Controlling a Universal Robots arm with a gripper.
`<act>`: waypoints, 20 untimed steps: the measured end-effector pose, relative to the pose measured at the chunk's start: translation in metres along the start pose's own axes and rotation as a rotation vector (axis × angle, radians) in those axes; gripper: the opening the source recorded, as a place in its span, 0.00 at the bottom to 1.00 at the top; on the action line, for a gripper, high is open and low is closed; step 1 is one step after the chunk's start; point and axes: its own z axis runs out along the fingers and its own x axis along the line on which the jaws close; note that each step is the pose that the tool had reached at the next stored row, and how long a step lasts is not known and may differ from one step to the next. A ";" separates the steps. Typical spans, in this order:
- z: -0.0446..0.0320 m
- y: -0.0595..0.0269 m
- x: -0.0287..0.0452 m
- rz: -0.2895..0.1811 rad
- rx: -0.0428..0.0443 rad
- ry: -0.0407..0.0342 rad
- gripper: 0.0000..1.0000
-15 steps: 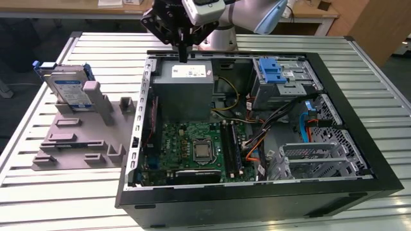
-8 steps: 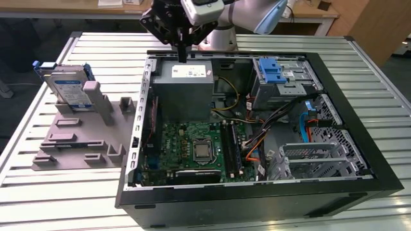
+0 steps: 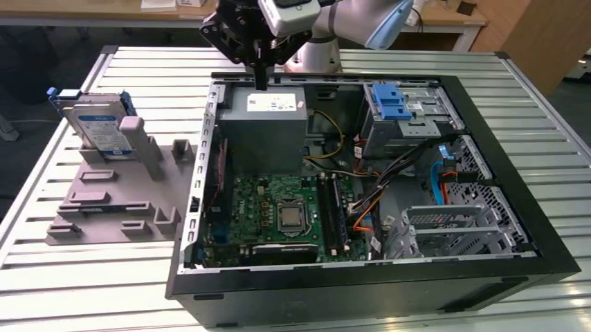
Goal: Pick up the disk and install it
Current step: 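Reach for the disk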
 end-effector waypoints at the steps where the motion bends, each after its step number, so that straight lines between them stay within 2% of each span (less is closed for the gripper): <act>1: 0.0000 0.0000 0.0002 0.000 0.0000 0.0000 0.11; 20: 0.0002 -0.0004 0.0047 0.000 0.0000 0.0000 0.11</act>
